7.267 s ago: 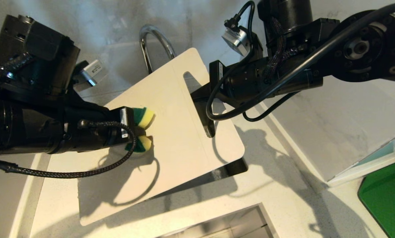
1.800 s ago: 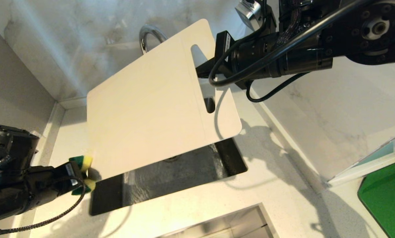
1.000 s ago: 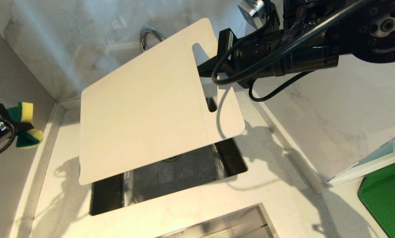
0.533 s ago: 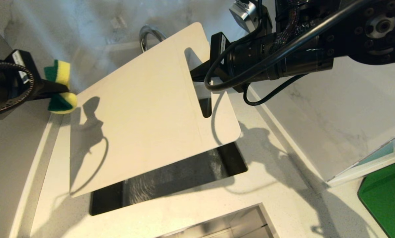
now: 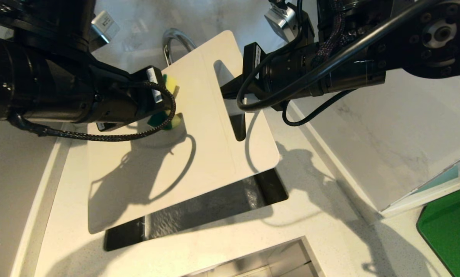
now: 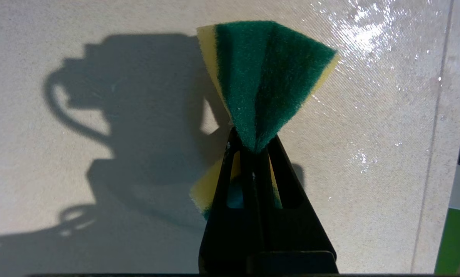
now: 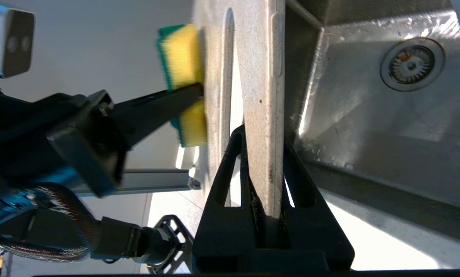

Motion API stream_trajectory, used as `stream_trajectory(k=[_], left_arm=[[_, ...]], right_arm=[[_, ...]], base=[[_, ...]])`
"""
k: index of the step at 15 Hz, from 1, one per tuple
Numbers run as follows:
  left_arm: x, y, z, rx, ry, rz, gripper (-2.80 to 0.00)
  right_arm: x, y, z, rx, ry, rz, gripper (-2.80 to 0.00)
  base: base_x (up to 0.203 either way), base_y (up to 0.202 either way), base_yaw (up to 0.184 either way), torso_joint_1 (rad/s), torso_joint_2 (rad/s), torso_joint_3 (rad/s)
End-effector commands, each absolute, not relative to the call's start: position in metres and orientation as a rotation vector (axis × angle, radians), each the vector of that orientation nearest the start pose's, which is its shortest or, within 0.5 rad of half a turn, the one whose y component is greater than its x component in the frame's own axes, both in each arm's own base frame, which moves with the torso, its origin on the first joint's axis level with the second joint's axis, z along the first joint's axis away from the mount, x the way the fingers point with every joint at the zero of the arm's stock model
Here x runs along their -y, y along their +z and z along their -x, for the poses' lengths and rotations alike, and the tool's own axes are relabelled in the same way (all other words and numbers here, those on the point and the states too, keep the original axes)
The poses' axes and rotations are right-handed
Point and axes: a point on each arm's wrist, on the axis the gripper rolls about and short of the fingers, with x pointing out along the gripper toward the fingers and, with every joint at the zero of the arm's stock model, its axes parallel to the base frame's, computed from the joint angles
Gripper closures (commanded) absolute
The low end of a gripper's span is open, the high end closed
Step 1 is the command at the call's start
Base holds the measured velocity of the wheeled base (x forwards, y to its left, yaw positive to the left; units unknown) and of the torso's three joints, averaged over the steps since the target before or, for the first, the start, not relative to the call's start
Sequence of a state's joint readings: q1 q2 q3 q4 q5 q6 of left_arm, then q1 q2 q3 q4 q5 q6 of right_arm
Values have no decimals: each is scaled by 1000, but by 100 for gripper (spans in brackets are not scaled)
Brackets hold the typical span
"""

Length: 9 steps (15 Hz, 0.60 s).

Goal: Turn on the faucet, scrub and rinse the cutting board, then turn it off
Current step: Scrub the cutting board underwater

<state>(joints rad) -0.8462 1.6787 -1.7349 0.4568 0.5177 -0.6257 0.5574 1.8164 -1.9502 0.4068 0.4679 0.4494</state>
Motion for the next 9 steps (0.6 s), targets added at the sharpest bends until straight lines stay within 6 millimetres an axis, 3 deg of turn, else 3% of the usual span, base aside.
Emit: stream_trajectory(k=[1, 5, 9], left_arm=[[225, 331, -215, -430, -194, 332, 0], [217, 322, -216, -455, -164, 319, 0], [195, 318, -215, -463, -108, 335, 0]], right_arm=[[-185, 364, -275, -504, 946, -397, 0], [-184, 364, -275, -506, 944, -397, 0], [-183, 366, -273, -496, 945, -398, 0]], base=[[0, 0, 0, 0, 0, 0], [0, 0, 0, 0, 0, 0], [0, 0, 0, 0, 0, 0]])
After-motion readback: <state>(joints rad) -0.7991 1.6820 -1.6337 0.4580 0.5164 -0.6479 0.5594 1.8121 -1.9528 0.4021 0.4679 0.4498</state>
